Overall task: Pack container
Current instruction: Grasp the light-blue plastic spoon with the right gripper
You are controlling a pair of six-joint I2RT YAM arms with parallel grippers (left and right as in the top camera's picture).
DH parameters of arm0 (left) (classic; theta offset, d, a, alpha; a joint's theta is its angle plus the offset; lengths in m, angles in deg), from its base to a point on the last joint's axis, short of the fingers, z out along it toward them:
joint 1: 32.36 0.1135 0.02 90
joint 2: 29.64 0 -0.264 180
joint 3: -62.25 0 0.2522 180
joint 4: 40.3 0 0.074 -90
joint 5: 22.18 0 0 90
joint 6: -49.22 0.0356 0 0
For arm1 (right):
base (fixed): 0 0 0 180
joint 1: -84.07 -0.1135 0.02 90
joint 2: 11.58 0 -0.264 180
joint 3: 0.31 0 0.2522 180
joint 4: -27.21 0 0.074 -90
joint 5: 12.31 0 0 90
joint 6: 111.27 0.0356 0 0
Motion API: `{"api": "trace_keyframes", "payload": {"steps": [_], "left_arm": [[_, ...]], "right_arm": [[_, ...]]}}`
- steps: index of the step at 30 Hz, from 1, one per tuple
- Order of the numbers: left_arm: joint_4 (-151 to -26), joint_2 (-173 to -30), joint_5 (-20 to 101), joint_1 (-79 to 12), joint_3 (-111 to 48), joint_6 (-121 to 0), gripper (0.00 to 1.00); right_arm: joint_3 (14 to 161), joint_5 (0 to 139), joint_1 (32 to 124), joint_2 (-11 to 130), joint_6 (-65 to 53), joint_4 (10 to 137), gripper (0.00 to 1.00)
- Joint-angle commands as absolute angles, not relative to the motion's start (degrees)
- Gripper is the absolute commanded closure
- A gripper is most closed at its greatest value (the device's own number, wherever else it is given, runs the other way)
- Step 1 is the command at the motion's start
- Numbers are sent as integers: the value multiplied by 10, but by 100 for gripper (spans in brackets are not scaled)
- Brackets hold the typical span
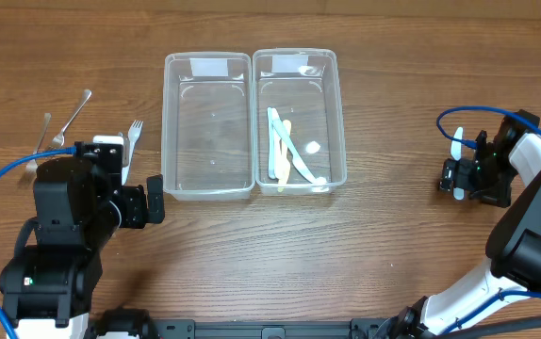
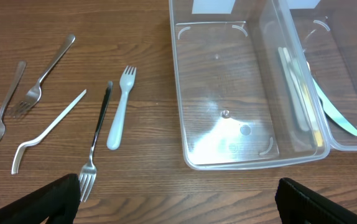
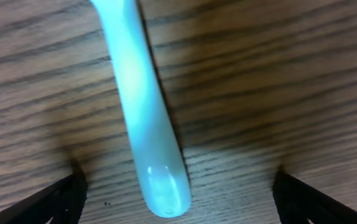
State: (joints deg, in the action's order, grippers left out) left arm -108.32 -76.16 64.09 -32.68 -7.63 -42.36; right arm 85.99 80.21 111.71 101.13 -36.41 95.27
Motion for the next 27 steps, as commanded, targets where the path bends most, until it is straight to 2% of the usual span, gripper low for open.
{"api": "trace_keyframes", "payload": {"steps": [1, 6, 7, 8, 13, 17, 23, 27], "left_arm": [[-1080, -760, 633, -324, -90, -430, 0], [-1080, -760, 633, -324, -90, -430, 0], [-1080, -760, 633, -324, -90, -429, 0], [-1080, -760, 633, -324, -90, -430, 0], [-1080, -760, 633, -324, -90, -429, 0], [-1080, -760, 633, -324, -90, -429, 0], [-1080, -760, 633, -324, -90, -429, 0], [-1080, -760, 633, -324, -90, -429, 0]], "right_arm": [[858, 806, 1111, 1031, -367, 941, 2], [858, 806, 1111, 1043, -367, 945, 18], [858, 806, 1111, 1043, -367, 948, 23], [858, 806, 1111, 1043, -363, 949, 33], [858, 805, 1111, 1043, -360, 957, 55], [858, 796, 1111, 1043, -360, 958, 69], [858, 787, 1111, 1043, -358, 955, 83], [860, 767, 1110, 1041, -345, 947, 88]]}}
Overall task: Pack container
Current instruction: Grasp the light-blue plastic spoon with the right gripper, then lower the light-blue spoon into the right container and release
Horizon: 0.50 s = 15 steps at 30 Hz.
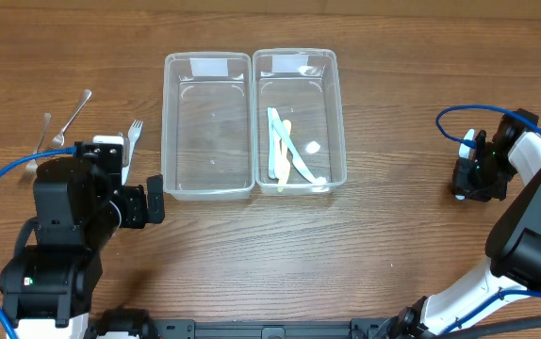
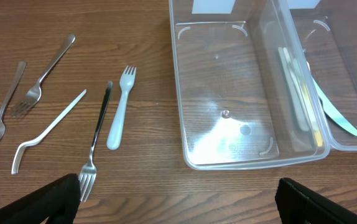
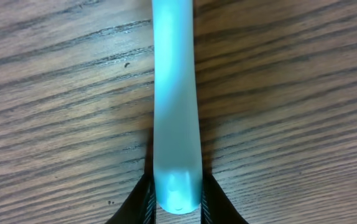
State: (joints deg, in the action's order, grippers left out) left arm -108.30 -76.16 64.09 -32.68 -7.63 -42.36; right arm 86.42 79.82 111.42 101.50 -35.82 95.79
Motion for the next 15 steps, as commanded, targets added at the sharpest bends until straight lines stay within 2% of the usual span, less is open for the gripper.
{"api": "trace_keyframes", "payload": {"steps": [1, 5, 8, 15], "left_arm": [[-1080, -760, 633, -324, -90, -429, 0], [-1078, -760, 633, -324, -90, -429, 0], [-1077, -760, 633, -324, -90, -429, 0], [-1078, -760, 633, -324, -90, -429, 0]], "right_arm": [[861, 765, 1110, 1039, -342, 946, 93], [913, 765, 1089, 1004, -287, 962, 96], [990, 765, 1037, 954, -267, 1001, 96], [1231, 810, 794, 908, -208, 1142, 96]]}}
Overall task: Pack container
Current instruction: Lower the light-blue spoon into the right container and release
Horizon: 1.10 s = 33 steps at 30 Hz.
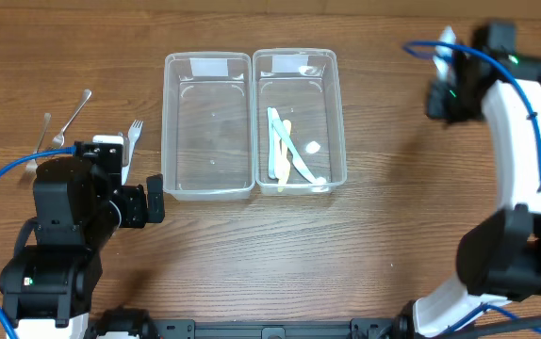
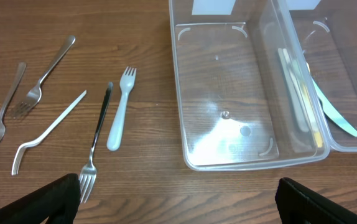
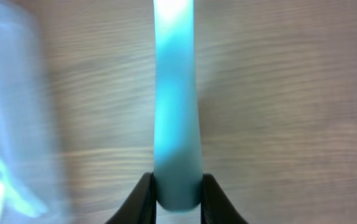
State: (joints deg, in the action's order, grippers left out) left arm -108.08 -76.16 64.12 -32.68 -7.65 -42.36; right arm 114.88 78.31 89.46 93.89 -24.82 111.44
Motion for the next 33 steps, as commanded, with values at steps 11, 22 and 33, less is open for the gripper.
{"api": "trace_keyframes", "payload": {"steps": [11, 22, 33], "left_arm": [[-1082, -760, 633, -324, -90, -430, 0], [-1082, -760, 633, -324, -90, -429, 0], [-1170, -765, 681, -324, -212, -421, 0]], "right_arm": [[1220, 773, 581, 1020, -100, 1121, 96], [1215, 759, 575, 1122, -92, 1142, 62], [1575, 828, 623, 1063, -92, 1296, 0]]}}
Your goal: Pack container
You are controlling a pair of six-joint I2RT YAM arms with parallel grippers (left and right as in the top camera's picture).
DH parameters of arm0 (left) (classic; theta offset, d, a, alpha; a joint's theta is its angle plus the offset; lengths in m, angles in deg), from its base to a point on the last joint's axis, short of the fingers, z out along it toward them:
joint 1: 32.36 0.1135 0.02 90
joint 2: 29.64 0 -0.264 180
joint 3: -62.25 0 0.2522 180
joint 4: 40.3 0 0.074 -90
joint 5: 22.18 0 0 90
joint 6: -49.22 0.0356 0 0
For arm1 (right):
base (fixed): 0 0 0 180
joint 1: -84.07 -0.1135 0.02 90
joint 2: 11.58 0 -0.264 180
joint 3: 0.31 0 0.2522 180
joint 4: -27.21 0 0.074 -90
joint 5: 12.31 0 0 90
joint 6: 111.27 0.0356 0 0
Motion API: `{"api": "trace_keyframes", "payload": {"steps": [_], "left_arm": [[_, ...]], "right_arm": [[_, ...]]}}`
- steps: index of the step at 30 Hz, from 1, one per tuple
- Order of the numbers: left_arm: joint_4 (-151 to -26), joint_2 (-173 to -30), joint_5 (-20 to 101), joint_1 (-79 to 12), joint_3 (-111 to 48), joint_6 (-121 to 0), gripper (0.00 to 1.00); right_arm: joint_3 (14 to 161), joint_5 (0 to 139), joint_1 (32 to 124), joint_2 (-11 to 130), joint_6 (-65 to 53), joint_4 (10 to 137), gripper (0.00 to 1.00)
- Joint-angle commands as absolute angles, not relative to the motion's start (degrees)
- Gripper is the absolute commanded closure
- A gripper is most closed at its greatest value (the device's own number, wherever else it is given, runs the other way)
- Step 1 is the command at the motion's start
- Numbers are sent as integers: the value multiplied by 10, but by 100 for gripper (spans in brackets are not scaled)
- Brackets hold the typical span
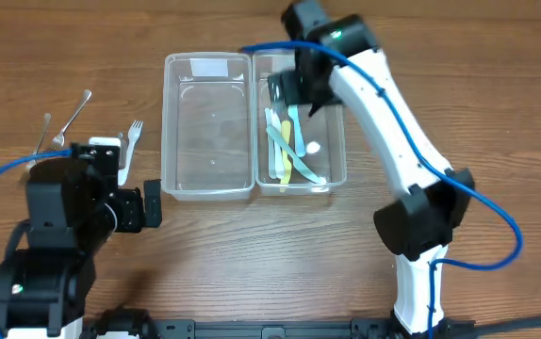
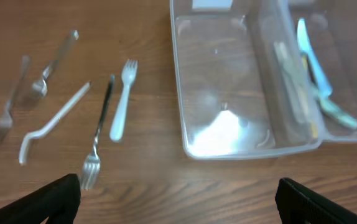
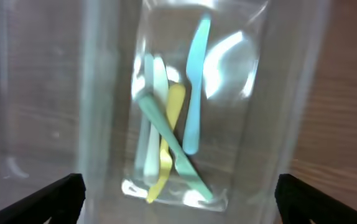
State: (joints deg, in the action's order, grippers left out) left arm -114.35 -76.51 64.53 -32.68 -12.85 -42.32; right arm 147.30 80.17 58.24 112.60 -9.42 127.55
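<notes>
Two clear plastic containers stand side by side, the empty left one [image 1: 168, 122] and the right one [image 1: 340, 122]. A light blue plastic utensil [image 3: 194, 87] lies in the right container beside a yellow one [image 3: 169, 124] and a teal one [image 3: 172, 149]. My right gripper [image 3: 178, 199] hangs open over that container, nothing between its fingers; from overhead it [image 1: 299, 89] is above the container's far half. My left gripper [image 2: 178, 199] is open near the table's front left, short of the left container.
Left of the containers lie loose forks: a white plastic fork [image 2: 121, 99], a dark-handled metal fork [image 2: 97, 137], a bent white utensil [image 2: 51, 124] and two metal forks [image 2: 41, 74]. Bare wood lies to the right of the containers. My right arm [image 1: 393, 122] reaches across from the right.
My right gripper was shut on the light blue utensil at the back right; now it is open over the right container and the utensil lies inside. The left wrist view has shifted slightly.
My right gripper stood open around the light blue utensil on the table at the right edge. Then it was shut on it, then held it up at the back right. Now the utensil lies in the right container with the other plastic pieces.
</notes>
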Motion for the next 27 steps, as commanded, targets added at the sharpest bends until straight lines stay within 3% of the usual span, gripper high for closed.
{"api": "trace_keyframes", "payload": {"steps": [1, 8, 12, 16, 22, 27], "left_arm": [[-1187, -770, 693, -324, -238, -420, 0], [-1234, -870, 710, -324, -369, -420, 0], [-1201, -934, 710, -324, -369, -420, 0], [-1152, -997, 710, -323, -369, -390, 0], [-1090, -1110, 687, -275, -377, -350, 0], [-1072, -1198, 618, -222, -399, -273, 0]], "right_arm": [[1594, 827, 642, 1053, -88, 1304, 0], [1613, 843, 841, 945, -22, 1380, 0], [1550, 836, 878, 863, -28, 1380, 0], [1349, 836, 878, 750, -30, 1373, 0], [974, 812, 878, 590, -39, 1236, 0], [840, 802, 878, 574, -48, 1185, 0]]}}
